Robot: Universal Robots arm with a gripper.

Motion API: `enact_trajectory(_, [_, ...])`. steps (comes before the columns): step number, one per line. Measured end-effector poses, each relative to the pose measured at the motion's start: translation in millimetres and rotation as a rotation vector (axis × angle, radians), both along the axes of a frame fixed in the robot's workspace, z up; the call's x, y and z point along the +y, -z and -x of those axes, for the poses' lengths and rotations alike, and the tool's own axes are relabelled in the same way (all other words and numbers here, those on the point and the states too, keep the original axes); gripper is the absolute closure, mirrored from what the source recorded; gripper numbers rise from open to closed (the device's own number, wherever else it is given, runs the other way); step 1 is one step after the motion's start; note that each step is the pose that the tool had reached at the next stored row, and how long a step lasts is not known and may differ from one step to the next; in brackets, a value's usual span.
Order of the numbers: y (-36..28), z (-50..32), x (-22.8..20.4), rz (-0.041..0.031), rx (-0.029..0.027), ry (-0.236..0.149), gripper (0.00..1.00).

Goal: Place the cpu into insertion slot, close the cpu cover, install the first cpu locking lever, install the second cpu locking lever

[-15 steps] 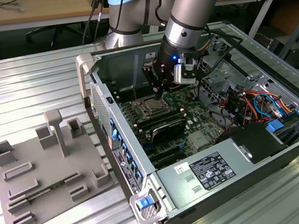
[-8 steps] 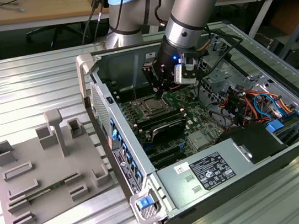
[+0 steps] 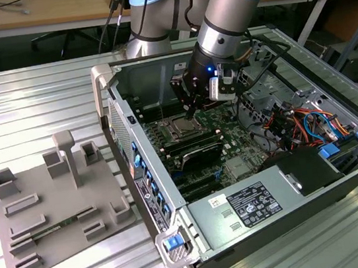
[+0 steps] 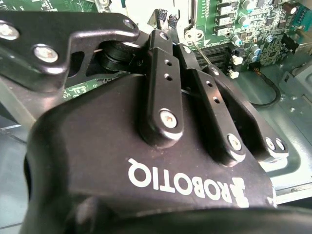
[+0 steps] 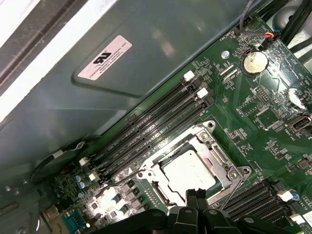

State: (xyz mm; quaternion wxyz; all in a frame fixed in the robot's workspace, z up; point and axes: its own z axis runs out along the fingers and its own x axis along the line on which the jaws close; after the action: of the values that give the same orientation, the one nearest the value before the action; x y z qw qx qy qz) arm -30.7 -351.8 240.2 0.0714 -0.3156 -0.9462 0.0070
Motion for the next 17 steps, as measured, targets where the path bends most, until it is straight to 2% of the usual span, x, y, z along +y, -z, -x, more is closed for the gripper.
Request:
enact_trajectory(10, [0.0,0.0,0.0,0.0000,0.0000,-0.018,0.89])
enact_trajectory(13, [0.0,0.0,0.0,0.0000,0.0000,-0.071,0.89])
enact_trajectory(17, [0.0,0.0,0.0,0.0000,0.0000,-0.077,0.89])
